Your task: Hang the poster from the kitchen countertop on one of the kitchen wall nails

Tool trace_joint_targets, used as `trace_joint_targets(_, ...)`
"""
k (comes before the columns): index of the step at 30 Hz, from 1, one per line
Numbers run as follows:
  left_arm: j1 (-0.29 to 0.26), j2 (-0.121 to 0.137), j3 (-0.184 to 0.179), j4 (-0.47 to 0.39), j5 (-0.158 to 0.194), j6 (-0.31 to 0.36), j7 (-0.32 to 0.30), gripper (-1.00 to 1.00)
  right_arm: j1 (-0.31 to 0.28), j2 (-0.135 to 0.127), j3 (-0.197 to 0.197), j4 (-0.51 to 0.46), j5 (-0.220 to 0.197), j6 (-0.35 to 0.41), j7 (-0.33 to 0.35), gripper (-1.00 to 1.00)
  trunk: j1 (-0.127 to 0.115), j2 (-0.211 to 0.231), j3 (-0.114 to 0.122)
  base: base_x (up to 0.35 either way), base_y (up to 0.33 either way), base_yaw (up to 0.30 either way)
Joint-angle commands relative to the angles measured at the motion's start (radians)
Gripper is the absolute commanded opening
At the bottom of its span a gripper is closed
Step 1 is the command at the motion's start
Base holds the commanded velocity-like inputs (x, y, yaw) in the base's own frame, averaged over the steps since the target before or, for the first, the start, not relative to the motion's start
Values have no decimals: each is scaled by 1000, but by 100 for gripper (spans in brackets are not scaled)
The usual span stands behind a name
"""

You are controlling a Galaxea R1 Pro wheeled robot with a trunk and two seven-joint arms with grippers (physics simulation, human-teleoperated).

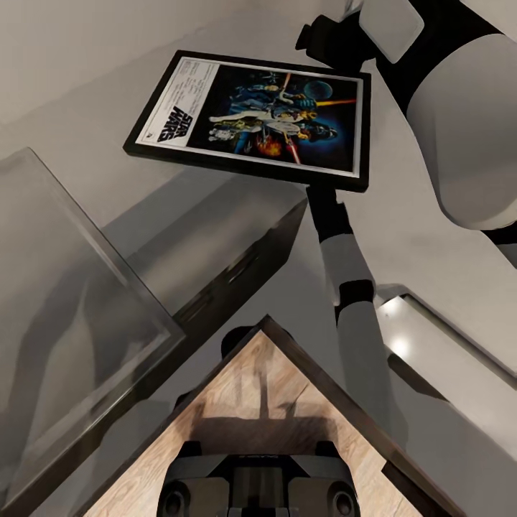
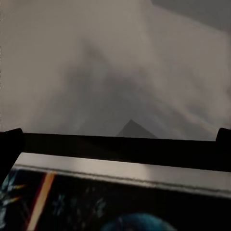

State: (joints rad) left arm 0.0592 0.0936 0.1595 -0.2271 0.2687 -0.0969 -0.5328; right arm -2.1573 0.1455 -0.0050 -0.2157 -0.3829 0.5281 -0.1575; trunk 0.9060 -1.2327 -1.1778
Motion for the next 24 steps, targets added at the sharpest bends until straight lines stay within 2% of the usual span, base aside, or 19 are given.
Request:
trace_joint_targets(1,1,0,2,-1,3,0,-4,100,1,0,-2,48,-5,5,-8,100,0,0,-1,-17,0,0)
trace_joint_targets(15,1,0,2,-1,3,0,-4,100,1,0,-2,50,-4,7,-8,100,0,0,-1,-81,0,0)
trace_joint_targets(24,1,0,2,-1,3,0,-4,100,0,0,-1,50,-4,7,-8,100,0,0,-1,-163,0,0)
